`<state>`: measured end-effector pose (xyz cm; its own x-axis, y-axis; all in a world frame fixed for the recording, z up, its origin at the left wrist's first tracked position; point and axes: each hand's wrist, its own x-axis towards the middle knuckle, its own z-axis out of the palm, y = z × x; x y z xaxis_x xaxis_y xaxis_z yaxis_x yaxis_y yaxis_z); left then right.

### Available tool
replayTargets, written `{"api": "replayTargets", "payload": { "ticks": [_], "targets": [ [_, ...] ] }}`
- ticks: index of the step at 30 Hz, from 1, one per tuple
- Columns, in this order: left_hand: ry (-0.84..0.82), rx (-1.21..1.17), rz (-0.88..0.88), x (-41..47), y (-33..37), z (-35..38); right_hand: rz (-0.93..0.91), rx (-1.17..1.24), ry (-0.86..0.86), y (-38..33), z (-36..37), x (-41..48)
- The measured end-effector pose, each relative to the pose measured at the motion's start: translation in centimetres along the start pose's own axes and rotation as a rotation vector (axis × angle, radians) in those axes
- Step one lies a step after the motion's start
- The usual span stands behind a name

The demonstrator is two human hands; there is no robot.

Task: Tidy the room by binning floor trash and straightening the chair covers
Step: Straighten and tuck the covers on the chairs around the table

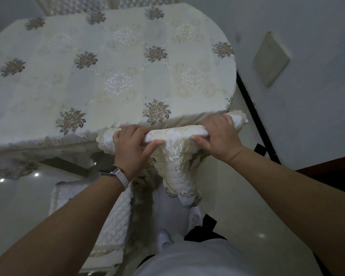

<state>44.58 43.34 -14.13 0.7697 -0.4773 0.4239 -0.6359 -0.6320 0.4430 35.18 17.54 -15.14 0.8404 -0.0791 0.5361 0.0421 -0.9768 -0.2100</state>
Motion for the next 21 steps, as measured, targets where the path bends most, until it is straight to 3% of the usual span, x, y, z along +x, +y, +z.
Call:
{"api": "replayTargets", "payload": {
  "ticks": [21],
  "targets": [
    [-0.016, 0.021, 0.052, 2.6, -2.1, 4.8, -0.081, -0.018, -0.004, 4.2, 4.3, 1.4]
  ]
}}
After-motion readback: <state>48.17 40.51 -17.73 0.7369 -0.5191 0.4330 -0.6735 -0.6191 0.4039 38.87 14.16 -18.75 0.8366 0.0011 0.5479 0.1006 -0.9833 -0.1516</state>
